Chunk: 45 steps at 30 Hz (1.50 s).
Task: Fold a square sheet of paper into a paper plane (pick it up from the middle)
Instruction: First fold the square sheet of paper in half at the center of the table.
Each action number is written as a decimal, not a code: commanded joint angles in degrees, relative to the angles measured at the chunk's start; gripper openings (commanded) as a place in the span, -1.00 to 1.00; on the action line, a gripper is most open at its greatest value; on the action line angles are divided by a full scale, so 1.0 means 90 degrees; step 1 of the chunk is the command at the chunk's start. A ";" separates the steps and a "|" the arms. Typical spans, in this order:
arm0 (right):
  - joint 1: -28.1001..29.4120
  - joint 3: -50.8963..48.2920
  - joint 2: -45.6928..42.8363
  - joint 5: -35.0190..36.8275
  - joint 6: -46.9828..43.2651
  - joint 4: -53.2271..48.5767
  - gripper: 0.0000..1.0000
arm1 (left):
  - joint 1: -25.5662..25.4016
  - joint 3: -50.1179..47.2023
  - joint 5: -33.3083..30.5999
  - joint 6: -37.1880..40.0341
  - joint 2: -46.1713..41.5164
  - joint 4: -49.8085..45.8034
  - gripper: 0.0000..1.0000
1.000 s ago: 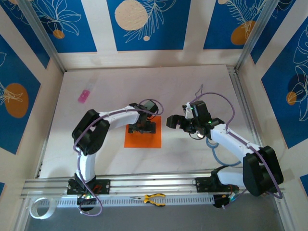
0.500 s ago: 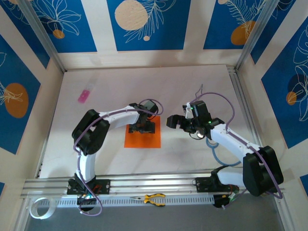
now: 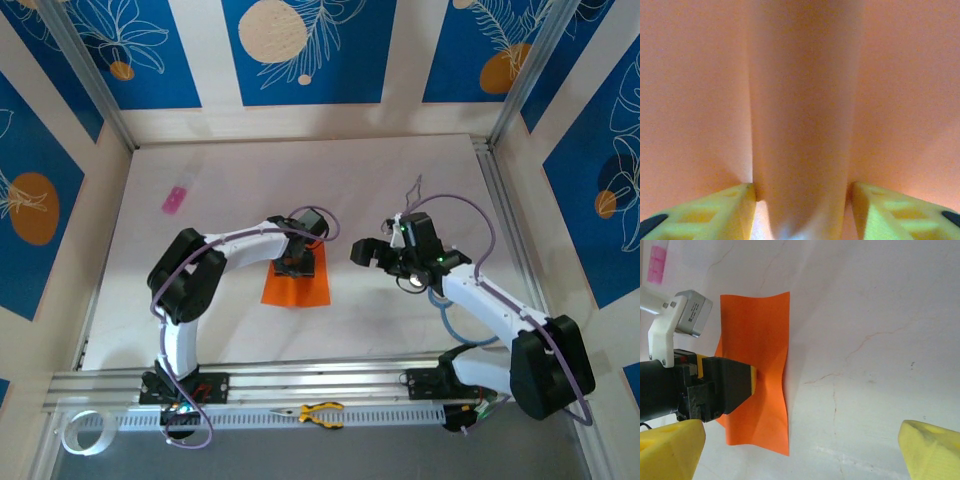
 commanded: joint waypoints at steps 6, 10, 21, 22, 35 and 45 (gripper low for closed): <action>-0.0093 -0.0239 -0.0542 0.0831 0.0470 -0.0253 0.98 | -0.0045 -0.0256 0.0144 0.0099 -0.0602 0.0372 -0.09; -0.0155 -0.0315 -0.0740 0.0940 0.0567 -0.0246 0.98 | -0.0037 -0.0214 0.0148 0.0134 -0.0710 0.0331 -0.14; -0.0857 -0.0331 -0.0951 0.0057 0.0738 -0.0412 0.97 | 0.0047 0.0108 0.1327 0.0136 -0.1214 0.0767 -0.18; -0.1013 -0.0379 -0.0939 -0.0250 0.0736 -0.0305 0.94 | 0.0087 0.0127 0.1541 0.0093 -0.1244 0.0878 -0.17; -0.1301 -0.0384 -0.0612 -0.1925 0.0994 0.0663 0.87 | 0.0785 -0.1644 0.4105 -0.1419 -0.1507 0.4052 -0.16; -0.0700 -0.0083 0.0250 -0.1985 0.1234 0.0987 0.74 | 0.0813 -0.2466 0.4121 -0.1787 -0.1159 0.5002 -0.16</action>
